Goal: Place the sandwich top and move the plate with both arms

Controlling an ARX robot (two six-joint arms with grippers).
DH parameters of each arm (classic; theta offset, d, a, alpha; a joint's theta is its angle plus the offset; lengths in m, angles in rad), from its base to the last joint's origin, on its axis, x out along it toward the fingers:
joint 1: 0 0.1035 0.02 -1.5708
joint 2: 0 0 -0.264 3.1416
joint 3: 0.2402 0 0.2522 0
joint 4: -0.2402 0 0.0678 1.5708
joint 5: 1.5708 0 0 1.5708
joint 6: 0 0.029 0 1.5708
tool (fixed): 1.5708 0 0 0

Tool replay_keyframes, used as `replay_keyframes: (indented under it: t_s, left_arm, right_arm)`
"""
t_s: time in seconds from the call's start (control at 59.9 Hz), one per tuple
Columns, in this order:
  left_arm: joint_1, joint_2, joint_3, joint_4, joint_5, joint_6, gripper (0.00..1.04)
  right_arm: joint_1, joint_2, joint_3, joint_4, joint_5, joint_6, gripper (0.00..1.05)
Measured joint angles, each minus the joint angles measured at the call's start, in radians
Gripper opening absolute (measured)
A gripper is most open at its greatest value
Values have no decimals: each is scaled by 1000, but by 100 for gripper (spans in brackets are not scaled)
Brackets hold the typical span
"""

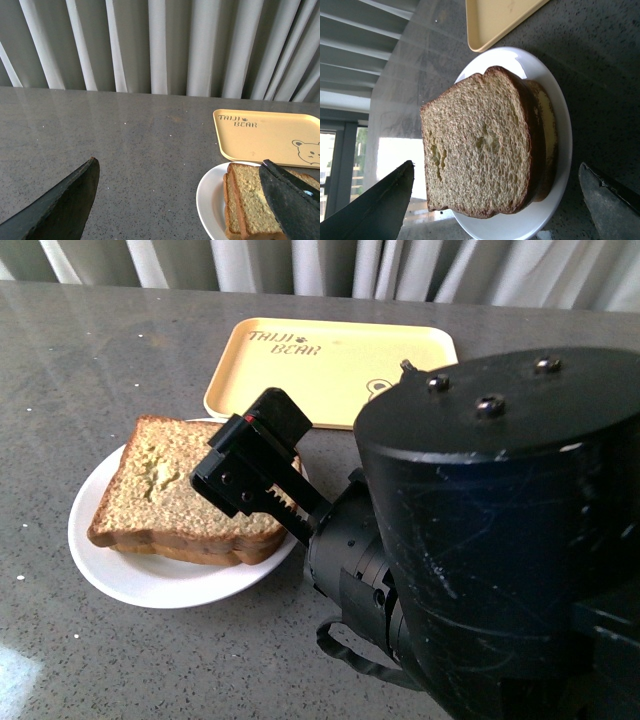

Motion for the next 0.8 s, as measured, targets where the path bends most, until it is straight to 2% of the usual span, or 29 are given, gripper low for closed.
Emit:
replay_keyframes:
  t_s: [0.1, 0.301, 0.334, 0.368, 0.384, 0.418, 0.451, 0.535, 0.618, 0.802]
  left_arm:
    - [0, 0, 0, 0, 0, 0, 96]
    - [0, 0, 0, 0, 0, 0, 96]
    - [0, 0, 0, 0, 0, 0, 96]
    - [0, 0, 0, 0, 0, 0, 96]
    - [0, 0, 0, 0, 2, 0, 96]
    - [0, 0, 0, 0, 0, 0, 96]
    - [0, 0, 0, 0, 0, 0, 96]
    - [0, 0, 0, 0, 0, 0, 96]
    - [0, 0, 0, 0, 1, 0, 96]
    - [0, 0, 0, 0, 0, 0, 96]
  right_arm:
    - [-51, -70, -53, 2, -31, -30, 96]
    - [-277, -286, -153, -62, -172, -198, 96]
    - [-294, -298, -171, -19, -111, -276, 93]
    - [-327, -330, -208, 90, 11, -396, 86]
    - [-336, -341, -218, 112, 34, -433, 84]
    - [-380, -391, -258, 176, 104, -602, 77]
    - [-414, -436, -282, 192, 128, -709, 72]
    - [-474, -539, -336, 187, 118, -928, 58]
    - [-510, -621, -401, 146, 62, -1051, 40]
    - [-590, -820, -483, 33, -13, -1125, 2]
